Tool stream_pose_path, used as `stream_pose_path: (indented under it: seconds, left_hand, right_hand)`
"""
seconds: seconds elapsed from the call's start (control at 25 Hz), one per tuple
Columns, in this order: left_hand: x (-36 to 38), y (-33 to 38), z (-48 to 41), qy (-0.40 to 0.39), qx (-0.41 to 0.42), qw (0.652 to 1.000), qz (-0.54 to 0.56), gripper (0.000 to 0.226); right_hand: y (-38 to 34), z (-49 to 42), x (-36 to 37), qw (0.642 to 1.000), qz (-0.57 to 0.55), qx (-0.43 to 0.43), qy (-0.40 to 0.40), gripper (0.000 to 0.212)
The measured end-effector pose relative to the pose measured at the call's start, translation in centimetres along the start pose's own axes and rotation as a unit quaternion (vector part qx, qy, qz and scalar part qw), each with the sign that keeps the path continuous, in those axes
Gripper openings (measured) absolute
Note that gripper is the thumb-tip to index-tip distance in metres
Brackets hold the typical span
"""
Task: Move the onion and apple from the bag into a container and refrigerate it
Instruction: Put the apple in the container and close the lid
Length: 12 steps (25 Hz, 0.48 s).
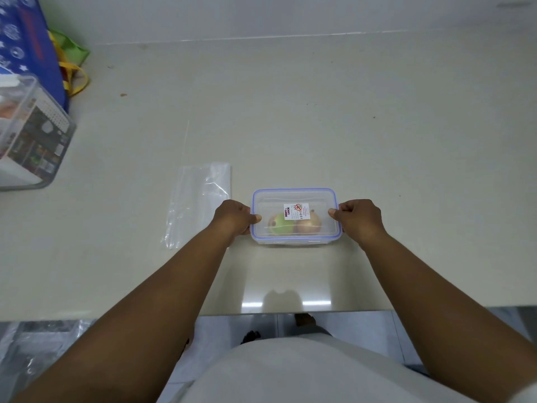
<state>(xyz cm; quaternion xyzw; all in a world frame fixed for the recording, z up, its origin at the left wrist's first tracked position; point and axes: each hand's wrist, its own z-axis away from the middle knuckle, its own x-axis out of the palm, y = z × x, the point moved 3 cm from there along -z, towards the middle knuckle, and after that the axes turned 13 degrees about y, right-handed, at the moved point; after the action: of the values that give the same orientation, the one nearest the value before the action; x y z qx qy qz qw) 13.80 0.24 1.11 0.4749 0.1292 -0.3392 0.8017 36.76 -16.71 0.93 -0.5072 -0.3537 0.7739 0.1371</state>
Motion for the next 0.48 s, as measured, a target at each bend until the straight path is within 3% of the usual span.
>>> stream_pose_path:
  seconds: [0.16,0.32,0.48]
  left_hand:
    - [0.2,-0.7,0.1,-0.005,0.021,1.0,0.023,0.018]
    - [0.6,-2.1,0.5,0.012,0.081,0.996,0.017,0.02]
    - [0.5,-3.4,2.1,0.041,0.143,0.989,0.026,0.015]
  right_hand:
    - [-0.1,1.6,0.5,0.998,0.02,-0.013,0.059,0.03]
    - [-0.1,3.6,1.5,0.986,0.098,-0.081,0.108,0.034]
    - [0.7,5.6,0.8,0.988,0.049,-0.052,0.135,0.042]
